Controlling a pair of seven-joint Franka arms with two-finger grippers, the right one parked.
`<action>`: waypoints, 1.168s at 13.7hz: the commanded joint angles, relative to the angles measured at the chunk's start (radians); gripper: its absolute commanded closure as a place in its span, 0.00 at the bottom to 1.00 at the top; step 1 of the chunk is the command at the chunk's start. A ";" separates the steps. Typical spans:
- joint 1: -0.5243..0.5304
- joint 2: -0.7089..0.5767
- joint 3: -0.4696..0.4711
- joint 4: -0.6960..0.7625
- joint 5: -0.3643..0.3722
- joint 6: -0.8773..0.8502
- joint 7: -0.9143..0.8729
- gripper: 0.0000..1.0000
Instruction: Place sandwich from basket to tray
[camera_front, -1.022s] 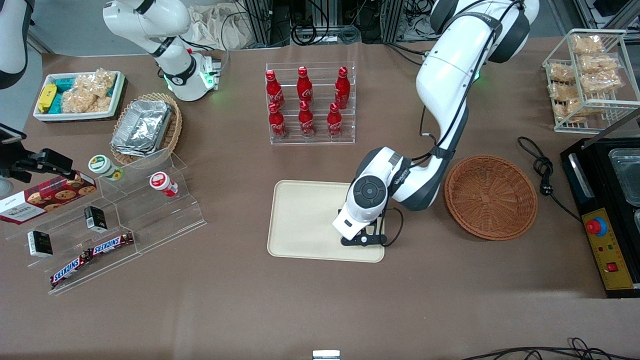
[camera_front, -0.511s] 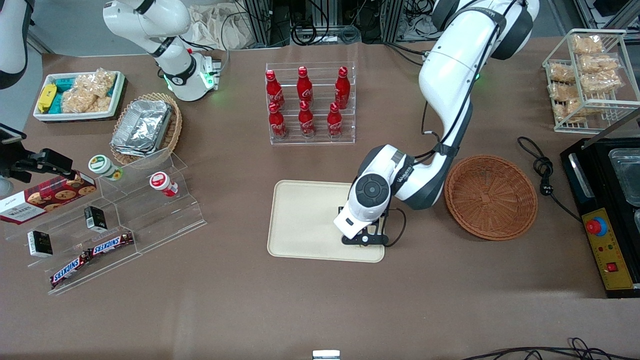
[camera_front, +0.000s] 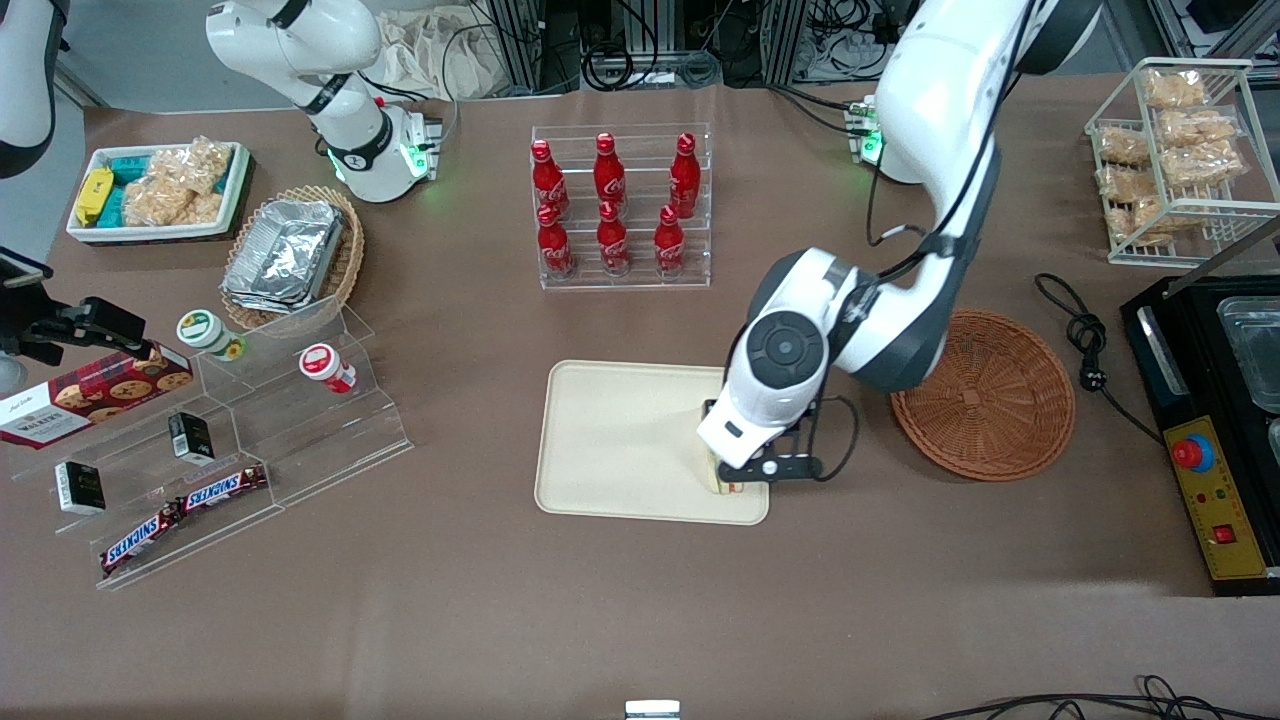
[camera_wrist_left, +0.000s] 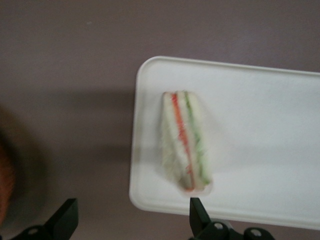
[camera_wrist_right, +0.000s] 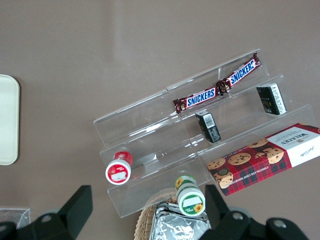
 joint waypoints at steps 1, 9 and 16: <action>0.000 -0.187 0.058 -0.173 -0.006 -0.026 0.009 0.00; 0.000 -0.521 0.310 -0.501 -0.005 0.005 0.330 0.00; -0.001 -0.450 0.496 -0.308 -0.019 -0.104 0.463 0.00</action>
